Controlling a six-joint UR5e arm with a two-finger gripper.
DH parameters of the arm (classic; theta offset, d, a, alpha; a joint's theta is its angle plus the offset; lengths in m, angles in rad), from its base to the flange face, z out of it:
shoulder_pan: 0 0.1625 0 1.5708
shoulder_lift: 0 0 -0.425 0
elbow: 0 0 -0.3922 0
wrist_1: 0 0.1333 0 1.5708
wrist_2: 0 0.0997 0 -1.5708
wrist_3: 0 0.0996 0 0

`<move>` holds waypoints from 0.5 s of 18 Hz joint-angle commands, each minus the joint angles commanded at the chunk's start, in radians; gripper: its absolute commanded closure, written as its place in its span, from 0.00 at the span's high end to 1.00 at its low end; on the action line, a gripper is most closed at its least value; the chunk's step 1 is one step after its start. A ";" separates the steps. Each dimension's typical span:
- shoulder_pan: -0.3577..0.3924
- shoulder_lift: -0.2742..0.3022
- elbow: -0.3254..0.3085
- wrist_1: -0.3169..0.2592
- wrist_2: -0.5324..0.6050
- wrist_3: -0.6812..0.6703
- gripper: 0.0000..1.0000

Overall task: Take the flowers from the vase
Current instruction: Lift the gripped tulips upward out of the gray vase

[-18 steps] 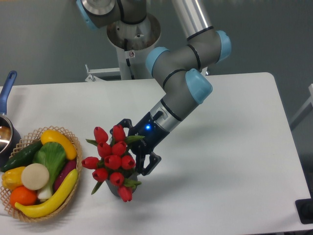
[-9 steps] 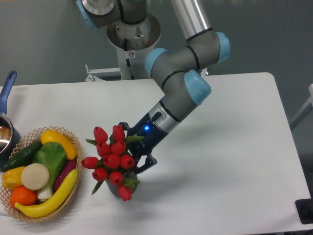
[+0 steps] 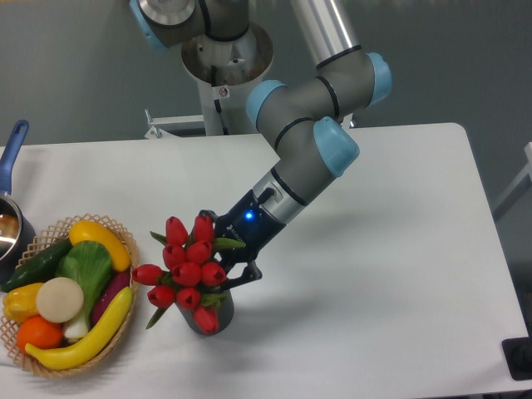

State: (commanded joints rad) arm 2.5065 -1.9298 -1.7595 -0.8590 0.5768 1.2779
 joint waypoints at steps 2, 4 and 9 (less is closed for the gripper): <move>0.005 0.002 0.000 0.000 0.000 -0.009 0.43; 0.006 0.002 0.000 0.000 -0.005 -0.011 0.43; 0.020 0.023 0.005 0.000 -0.077 -0.040 0.43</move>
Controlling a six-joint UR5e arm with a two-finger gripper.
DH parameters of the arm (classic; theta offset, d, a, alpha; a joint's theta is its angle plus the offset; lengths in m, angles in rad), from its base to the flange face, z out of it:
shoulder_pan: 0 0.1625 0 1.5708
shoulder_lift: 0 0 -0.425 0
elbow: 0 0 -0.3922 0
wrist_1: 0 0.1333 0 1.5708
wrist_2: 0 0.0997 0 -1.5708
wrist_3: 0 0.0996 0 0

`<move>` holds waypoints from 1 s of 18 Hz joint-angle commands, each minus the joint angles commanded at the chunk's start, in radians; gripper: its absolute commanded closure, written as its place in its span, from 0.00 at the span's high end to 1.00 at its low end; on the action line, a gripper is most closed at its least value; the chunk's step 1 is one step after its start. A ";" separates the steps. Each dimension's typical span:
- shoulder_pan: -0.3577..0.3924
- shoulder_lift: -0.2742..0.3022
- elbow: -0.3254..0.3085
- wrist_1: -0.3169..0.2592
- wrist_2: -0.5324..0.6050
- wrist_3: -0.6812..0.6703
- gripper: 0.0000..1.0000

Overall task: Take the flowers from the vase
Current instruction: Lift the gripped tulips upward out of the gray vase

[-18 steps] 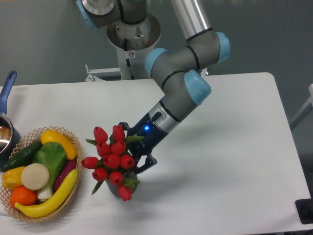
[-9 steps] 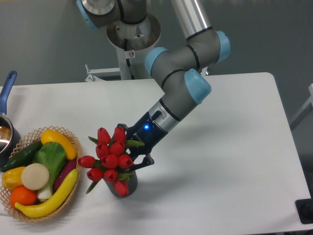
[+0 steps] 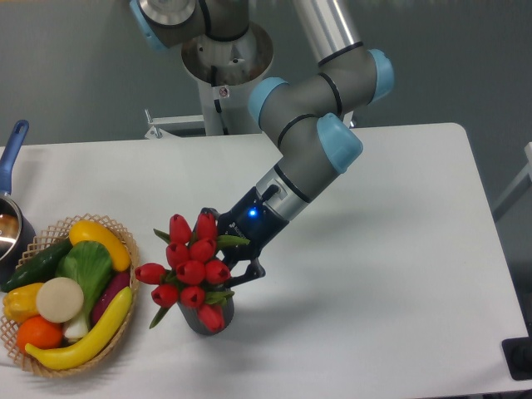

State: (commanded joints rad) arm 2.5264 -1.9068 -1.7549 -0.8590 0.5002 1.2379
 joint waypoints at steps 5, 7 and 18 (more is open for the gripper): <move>0.034 0.038 0.018 -0.002 -0.057 -0.110 0.43; 0.035 0.048 0.028 -0.002 -0.063 -0.140 0.43; 0.057 0.055 0.158 -0.002 -0.143 -0.359 0.43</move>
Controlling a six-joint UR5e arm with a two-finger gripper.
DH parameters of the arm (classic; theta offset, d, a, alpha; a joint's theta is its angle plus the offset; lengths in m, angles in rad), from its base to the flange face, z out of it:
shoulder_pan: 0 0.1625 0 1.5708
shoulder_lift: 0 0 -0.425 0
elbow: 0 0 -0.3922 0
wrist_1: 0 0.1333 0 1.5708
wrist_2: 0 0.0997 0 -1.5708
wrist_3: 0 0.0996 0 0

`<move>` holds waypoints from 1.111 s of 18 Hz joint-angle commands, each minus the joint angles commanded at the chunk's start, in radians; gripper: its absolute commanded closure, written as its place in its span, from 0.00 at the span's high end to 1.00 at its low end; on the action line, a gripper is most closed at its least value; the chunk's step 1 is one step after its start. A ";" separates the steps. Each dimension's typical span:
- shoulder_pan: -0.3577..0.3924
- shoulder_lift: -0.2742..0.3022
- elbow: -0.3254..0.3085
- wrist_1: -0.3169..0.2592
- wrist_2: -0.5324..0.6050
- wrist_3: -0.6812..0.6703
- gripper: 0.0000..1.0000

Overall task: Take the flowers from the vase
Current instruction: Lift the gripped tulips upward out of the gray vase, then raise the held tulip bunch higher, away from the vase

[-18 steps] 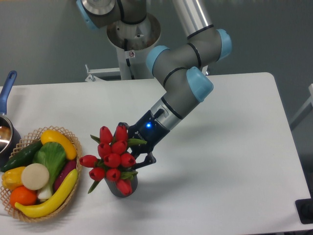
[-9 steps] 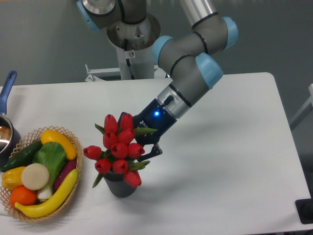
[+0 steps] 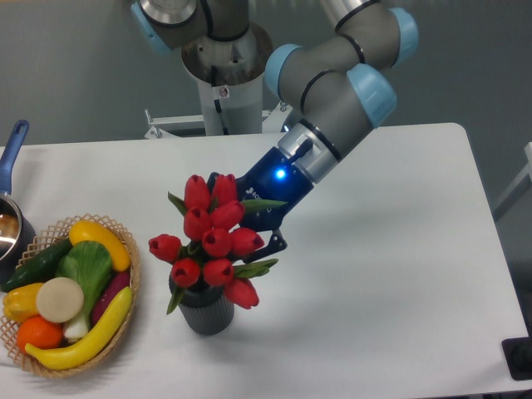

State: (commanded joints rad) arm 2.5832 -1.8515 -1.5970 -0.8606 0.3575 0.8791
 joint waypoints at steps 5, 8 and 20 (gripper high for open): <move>0.034 0.000 0.031 0.000 -0.040 -0.031 0.43; 0.063 0.000 0.061 -0.002 -0.087 -0.086 0.43; 0.098 -0.008 0.127 0.000 -0.112 -0.124 0.43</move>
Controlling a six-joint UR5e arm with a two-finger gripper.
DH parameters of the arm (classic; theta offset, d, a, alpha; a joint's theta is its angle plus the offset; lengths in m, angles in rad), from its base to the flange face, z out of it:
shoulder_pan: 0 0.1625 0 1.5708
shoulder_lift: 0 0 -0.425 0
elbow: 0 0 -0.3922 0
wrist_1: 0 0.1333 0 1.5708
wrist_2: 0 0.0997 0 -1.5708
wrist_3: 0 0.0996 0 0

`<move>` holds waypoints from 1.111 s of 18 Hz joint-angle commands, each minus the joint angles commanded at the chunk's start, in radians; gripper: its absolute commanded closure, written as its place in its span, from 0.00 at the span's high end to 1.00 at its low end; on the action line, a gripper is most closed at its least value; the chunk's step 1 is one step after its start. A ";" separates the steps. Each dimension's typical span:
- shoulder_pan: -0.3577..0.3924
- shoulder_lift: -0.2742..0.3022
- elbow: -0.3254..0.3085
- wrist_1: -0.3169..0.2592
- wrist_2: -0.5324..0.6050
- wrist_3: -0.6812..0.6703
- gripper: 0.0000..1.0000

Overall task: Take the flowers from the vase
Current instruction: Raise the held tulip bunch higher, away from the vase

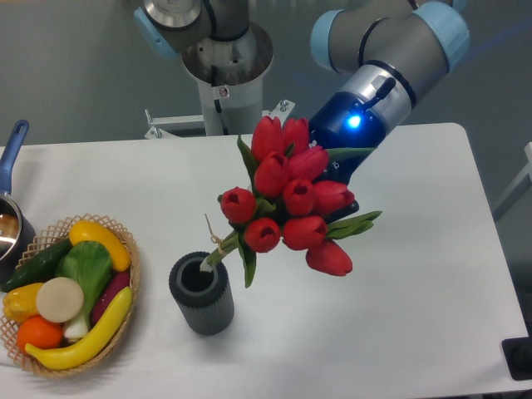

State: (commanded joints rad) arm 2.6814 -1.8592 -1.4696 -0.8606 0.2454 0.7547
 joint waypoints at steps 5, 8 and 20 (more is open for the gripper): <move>0.015 -0.006 0.012 0.002 0.002 0.006 0.43; 0.028 -0.005 0.009 0.003 0.002 0.015 0.43; 0.043 -0.006 0.003 0.006 0.003 0.048 0.43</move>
State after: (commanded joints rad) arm 2.7243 -1.8653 -1.4665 -0.8544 0.2485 0.8023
